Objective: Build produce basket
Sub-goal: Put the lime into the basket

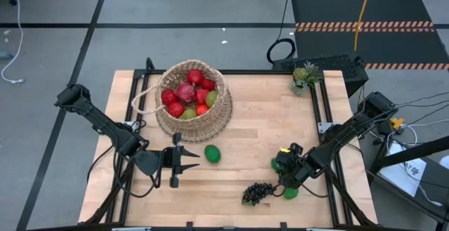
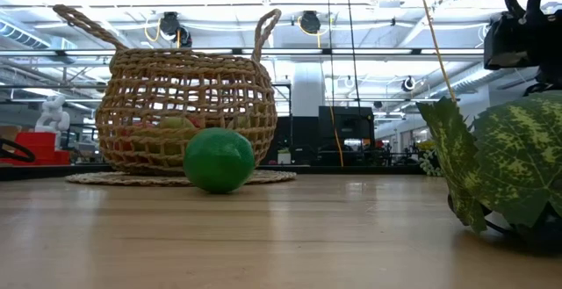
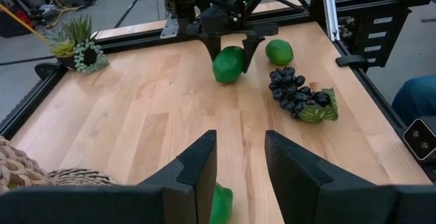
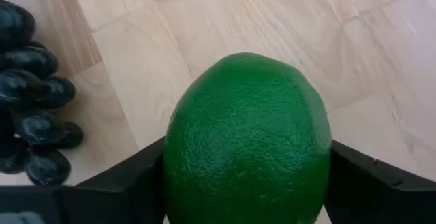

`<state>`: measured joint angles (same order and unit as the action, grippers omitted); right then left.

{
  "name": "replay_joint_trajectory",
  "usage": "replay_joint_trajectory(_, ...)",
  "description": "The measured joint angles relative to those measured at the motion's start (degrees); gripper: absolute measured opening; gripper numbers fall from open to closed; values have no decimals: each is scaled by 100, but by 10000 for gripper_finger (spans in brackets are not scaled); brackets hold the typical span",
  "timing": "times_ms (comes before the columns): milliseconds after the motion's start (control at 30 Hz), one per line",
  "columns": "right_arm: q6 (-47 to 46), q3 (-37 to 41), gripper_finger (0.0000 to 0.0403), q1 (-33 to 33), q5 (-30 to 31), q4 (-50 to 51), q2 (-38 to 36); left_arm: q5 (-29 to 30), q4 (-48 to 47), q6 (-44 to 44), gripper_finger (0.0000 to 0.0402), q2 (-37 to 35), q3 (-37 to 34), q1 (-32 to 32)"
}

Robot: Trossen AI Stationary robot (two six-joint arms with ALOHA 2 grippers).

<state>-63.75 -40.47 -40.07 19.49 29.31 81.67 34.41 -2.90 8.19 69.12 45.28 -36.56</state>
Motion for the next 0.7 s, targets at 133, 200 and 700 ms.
replay_joint_trajectory(133,5,0,293,0,4,-170,0,0,0,-1,127,0,0,0)
replay_joint_trajectory(200,-1,0,307,1,4,-248,-2,0,0,-2,127,0,0,0)
replay_joint_trajectory(700,2128,-1,302,2,1330,-2260,-1179,0,9,50,127,0,0,0)
